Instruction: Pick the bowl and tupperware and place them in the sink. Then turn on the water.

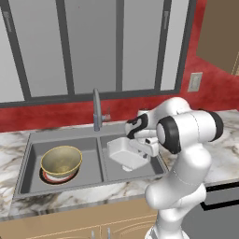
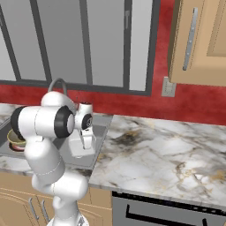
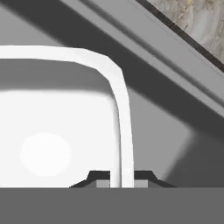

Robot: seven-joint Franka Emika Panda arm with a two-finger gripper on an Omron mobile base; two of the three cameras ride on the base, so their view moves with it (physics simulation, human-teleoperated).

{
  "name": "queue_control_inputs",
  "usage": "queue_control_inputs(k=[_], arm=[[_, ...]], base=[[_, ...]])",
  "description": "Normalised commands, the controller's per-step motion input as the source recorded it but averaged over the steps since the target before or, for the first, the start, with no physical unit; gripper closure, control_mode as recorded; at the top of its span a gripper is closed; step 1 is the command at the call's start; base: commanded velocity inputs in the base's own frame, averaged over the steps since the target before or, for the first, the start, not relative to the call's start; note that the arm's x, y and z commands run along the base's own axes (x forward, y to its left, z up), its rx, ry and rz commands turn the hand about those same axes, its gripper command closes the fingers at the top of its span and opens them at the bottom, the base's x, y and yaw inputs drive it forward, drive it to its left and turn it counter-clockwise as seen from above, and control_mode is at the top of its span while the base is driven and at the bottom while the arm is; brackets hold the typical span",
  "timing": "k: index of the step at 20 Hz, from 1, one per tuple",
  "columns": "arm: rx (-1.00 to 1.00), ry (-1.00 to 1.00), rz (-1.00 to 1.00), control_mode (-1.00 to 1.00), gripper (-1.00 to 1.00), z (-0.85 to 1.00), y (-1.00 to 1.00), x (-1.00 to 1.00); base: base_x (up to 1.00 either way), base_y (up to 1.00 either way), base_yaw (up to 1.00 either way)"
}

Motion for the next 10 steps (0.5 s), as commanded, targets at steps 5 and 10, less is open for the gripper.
queue_control_inputs(k=[5, 10], arm=[[-0.01, 0.00, 0.00, -1.00, 1.00, -0.13, 0.06, 0.18], [-0.01, 0.00, 0.00, -1.00, 1.00, -0.18, 0.07, 0.07]], base=[[0.00, 0.00, 0.00], [0.00, 0.00, 0.00]])
